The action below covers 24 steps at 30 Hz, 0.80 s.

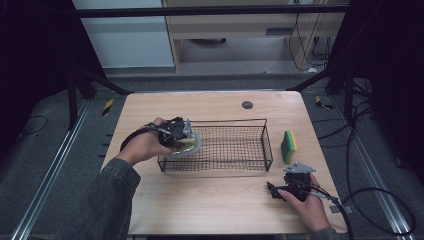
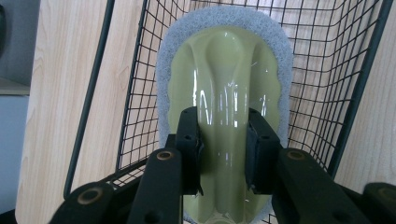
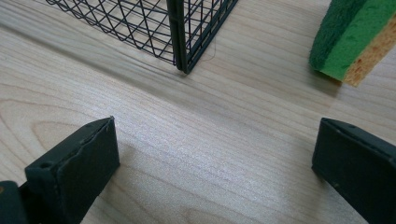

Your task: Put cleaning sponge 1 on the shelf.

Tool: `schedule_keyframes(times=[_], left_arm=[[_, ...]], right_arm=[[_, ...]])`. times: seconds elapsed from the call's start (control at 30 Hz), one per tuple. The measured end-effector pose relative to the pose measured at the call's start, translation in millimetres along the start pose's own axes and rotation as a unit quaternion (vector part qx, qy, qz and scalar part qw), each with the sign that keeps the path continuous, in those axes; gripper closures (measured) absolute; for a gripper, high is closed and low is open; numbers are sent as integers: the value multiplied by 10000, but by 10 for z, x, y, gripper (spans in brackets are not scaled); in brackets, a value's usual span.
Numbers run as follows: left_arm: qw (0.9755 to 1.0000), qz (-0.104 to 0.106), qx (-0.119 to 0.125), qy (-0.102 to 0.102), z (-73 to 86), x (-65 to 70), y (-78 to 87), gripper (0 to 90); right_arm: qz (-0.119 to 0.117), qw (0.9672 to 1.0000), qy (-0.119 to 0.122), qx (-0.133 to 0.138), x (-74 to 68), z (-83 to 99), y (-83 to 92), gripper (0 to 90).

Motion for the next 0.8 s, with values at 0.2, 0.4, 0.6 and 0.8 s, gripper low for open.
schedule_keyframes(times=[0.2, 0.4, 0.6, 0.8], left_arm=[[10000, 42, -10, 40, 28, 15, -61, 704], [9999, 107, -25, 121, 56, 27, -114, 704], [9999, 129, -71, 72, 59, 33, -161, 704], [9996, 207, -126, 137, 71, 70, -244, 704]], right_arm=[[0, 10000, 0, 0, 0, 0, 0, 9], [-2, 10000, 0, 0, 0, 0, 0, 9], [1, 10000, 2, 0, 0, 0, 0, 9], [0, 10000, 2, 1, 0, 0, 0, 9]])
Point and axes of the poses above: each handheld gripper's, and its own axes: y roughly backward along the jaws, z roughly out of its underside, x roughly to its right, the point moved 1 cm from there along -y, roughly forward along the jaws, and after that the axes turned 2 degrees about -z, right-handed, at the moved point
